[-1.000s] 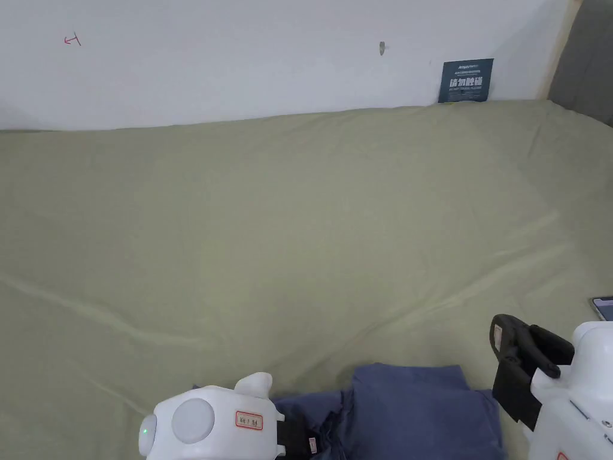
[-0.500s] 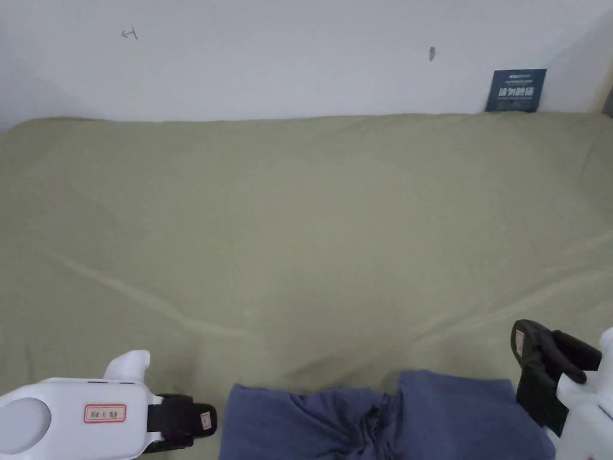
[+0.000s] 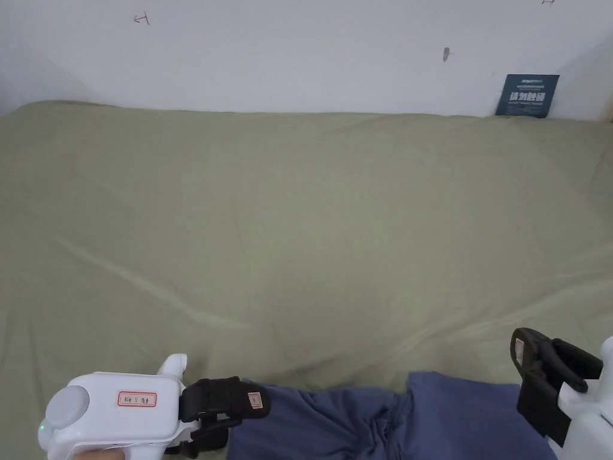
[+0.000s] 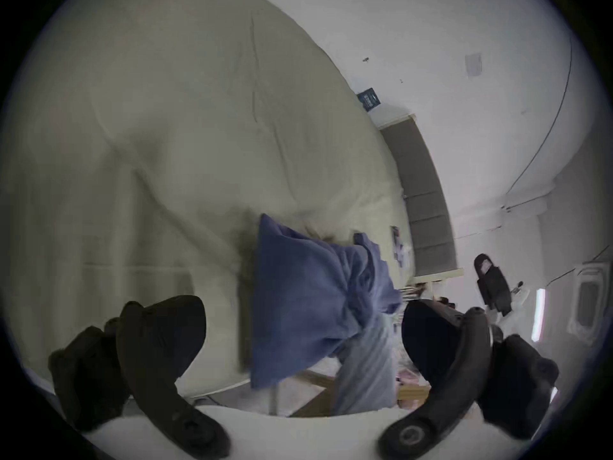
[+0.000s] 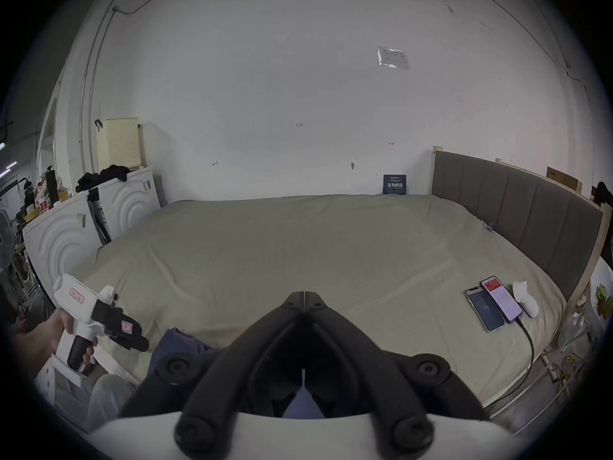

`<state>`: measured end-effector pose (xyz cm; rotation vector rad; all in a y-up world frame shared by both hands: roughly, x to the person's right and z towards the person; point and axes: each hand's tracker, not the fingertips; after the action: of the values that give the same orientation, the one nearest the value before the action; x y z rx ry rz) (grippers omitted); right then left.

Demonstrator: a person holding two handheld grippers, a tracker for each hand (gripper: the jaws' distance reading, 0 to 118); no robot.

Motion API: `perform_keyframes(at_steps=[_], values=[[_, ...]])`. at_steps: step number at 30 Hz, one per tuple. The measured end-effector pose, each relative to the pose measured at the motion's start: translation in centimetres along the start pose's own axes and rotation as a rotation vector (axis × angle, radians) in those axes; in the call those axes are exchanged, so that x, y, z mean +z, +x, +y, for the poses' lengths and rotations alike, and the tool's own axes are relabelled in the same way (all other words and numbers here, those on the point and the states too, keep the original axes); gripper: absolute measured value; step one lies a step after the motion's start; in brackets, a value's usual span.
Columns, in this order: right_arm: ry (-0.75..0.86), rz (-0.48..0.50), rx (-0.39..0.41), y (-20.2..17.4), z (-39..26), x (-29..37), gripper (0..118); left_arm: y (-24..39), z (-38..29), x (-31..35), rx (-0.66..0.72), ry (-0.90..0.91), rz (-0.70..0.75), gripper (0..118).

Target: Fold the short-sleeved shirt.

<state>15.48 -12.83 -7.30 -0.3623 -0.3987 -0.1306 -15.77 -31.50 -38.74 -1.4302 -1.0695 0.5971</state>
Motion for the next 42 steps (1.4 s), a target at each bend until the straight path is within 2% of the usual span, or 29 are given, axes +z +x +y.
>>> perform_keyframes(at_steps=[3,4,5,7,8,9,10,11,15,19,23,25,28,30,32,36,39,42], values=[[-0.009,-0.01,0.009,0.2,0.0,0.0,1,-1.1,0.6,-1.6,0.068,0.002,-0.214,118],[-0.009,-0.012,0.009,0.3,0.0,0.0,1,-1.9,0.8,-2.4,0.107,-0.028,-0.209,118],[-0.006,-0.013,0.009,0.4,0.0,0.1,1,-2.1,0.9,-2.9,0.088,-0.019,-0.176,118],[-0.001,-0.018,0.005,0.5,0.2,0.2,1,-1.9,0.6,-3.7,0.084,-0.028,-0.012,111],[0.0,-0.016,0.004,0.6,0.3,0.2,1,-1.2,-0.1,-4.1,0.081,-0.048,0.061,94],[0.006,-0.015,0.002,0.6,0.3,0.3,1,-1.3,-0.2,-3.9,0.092,-0.024,-0.006,66],[0.012,-0.014,0.001,0.6,0.4,0.3,1,-1.4,-0.2,-3.2,0.147,0.012,-0.079,24],[0.013,-0.012,0.001,0.6,0.5,0.4,1,-1.2,-0.4,-2.5,0.168,0.047,-0.073,9],[0.028,0.003,0.008,0.6,0.9,0.5,1,-0.1,-0.9,1.3,0.119,0.149,0.004,8],[0.058,0.028,0.026,0.3,1.8,0.6,1,0.4,-1.4,9.1,0.11,0.276,0.086,8],[0.099,0.051,0.03,0.0,2.7,0.6,1,4.2,-3.2,16.1,0.039,0.375,0.362,8],[0.119,0.054,0.032,-0.1,3.0,0.6,1,6.8,-3.3,17.2,-0.013,0.367,0.461,8],[0.141,0.05,0.028,0.0,3.4,0.7,1,10.4,-3.0,15.9,-0.126,0.335,0.579,8],[0.149,0.044,0.02,0.1,3.6,0.8,1,12.8,-3.0,13.9,-0.137,0.308,0.621,8],[0.154,0.042,0.015,0.4,3.7,1.2,1,14.8,-2.8,11.7,-0.208,0.266,0.715,8],[0.168,0.03,0.009,1.1,3.6,2.0,1,18.5,-2.9,6.9,-0.244,0.214,0.779,8],[0.165,0.028,-0.006,1.7,3.4,2.4,1,20.8,-3.1,2.9,-0.345,0.183,0.843,8],[0.165,0.016,-0.022,2.4,3.1,2.7,1,21.0,-2.9,-1.3,-0.359,0.154,0.843,8]])
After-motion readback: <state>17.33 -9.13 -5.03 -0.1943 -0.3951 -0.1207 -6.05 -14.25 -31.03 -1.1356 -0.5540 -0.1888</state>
